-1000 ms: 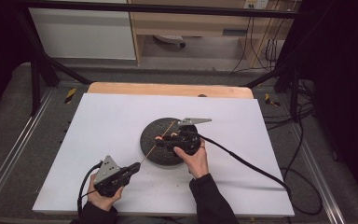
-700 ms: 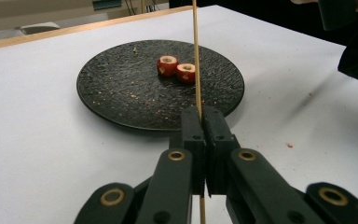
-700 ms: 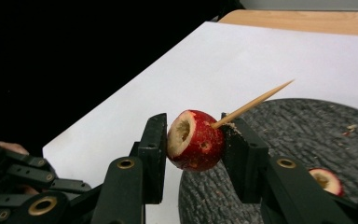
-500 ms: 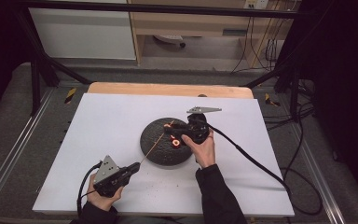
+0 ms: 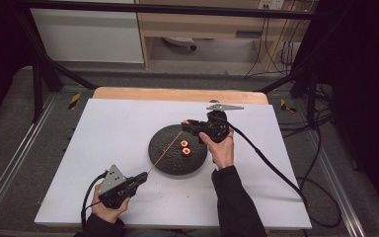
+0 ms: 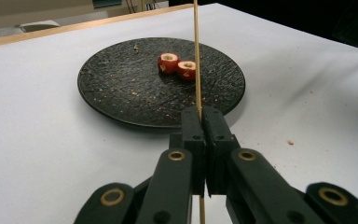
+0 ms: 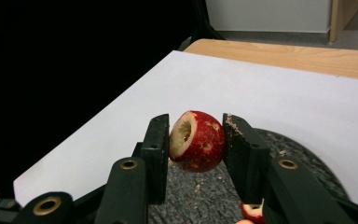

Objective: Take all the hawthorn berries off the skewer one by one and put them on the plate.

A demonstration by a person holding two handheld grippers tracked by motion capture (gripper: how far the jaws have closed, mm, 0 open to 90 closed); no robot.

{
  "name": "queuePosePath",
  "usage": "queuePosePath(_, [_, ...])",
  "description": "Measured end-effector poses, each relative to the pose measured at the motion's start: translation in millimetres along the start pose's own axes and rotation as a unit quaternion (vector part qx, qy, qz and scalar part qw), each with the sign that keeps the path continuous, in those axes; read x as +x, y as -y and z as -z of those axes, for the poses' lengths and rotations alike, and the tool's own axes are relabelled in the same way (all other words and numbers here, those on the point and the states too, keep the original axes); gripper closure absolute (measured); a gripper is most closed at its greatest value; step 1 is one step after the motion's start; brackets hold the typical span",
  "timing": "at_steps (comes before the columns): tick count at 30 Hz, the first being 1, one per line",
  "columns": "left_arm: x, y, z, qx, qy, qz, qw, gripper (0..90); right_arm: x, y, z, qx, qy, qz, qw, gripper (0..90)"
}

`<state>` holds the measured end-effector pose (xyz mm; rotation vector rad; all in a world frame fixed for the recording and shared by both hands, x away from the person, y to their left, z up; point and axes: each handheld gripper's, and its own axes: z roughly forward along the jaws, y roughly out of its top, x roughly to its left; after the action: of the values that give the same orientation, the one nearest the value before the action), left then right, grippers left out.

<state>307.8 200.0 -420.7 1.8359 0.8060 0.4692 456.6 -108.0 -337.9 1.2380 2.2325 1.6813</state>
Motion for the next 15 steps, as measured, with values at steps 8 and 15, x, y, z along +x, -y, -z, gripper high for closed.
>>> queuePosePath(8, [0.4,0.3,0.5,0.002,0.000,0.001,1.0000,88.3,-13.9,-8.7,5.5,-0.013,0.026,-0.010,0.9995,63.1])
queuePosePath(15, [1.5,0.3,1.2,0.001,-0.001,0.003,1.0000,88.3,-27.6,-6.4,6.7,-0.014,0.047,-0.021,0.9986,63.1])
